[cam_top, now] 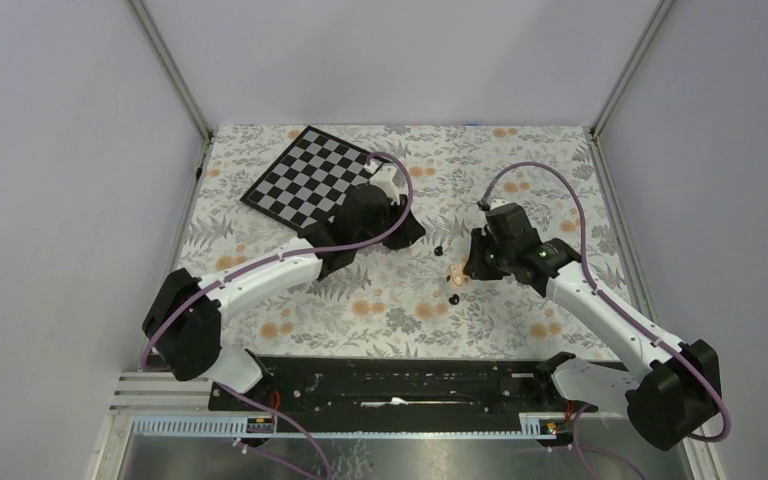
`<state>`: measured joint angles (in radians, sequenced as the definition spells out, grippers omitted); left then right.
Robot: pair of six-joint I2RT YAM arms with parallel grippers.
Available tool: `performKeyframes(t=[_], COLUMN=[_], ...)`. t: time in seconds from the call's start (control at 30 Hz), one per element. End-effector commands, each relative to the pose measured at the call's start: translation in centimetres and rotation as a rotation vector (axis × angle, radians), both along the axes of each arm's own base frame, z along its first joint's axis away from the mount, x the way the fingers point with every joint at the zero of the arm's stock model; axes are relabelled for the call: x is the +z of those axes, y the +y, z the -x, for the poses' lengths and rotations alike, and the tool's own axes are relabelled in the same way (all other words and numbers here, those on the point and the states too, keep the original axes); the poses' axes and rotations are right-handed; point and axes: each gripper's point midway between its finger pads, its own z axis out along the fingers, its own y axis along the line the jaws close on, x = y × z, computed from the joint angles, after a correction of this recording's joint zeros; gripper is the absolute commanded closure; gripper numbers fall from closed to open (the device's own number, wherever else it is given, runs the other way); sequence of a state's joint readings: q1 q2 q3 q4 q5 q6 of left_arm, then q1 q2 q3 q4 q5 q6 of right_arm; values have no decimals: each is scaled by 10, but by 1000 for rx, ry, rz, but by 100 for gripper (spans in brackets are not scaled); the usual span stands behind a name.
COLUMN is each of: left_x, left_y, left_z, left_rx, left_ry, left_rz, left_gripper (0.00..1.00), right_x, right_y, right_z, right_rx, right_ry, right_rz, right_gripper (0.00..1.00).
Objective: Insert the wireless bluetooth earbuds into the charging case
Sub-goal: Pick up the earbud from the center of the board, then place the earbud in the charging case.
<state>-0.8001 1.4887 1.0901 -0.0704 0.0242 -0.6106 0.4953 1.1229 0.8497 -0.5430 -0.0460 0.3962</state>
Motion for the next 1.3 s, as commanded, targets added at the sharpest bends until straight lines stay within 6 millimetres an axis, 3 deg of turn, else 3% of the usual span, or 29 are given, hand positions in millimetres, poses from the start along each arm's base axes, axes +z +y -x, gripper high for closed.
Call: performKeyframes(t=[0.0,0.37,0.67,1.27], left_x=[31,45,54,34], left_y=[-18,-22,-26,-27], left_z=[13,34,38,45], left_rx=[-99,-178,-207,-245], left_ry=[-38,-61,-87,-71], left_rz=[165,303,363,347], left_gripper=[90,90,90,90], right_x=[31,48,59,73], right_y=[28,59,70,74], right_z=[-19,-23,-15,-6], right_rx=[79,145,131,88], right_ry=[-151,-223,-201,-180], right_rz=[-30,-101,-201,-298], right_gripper=[100,100,100,100])
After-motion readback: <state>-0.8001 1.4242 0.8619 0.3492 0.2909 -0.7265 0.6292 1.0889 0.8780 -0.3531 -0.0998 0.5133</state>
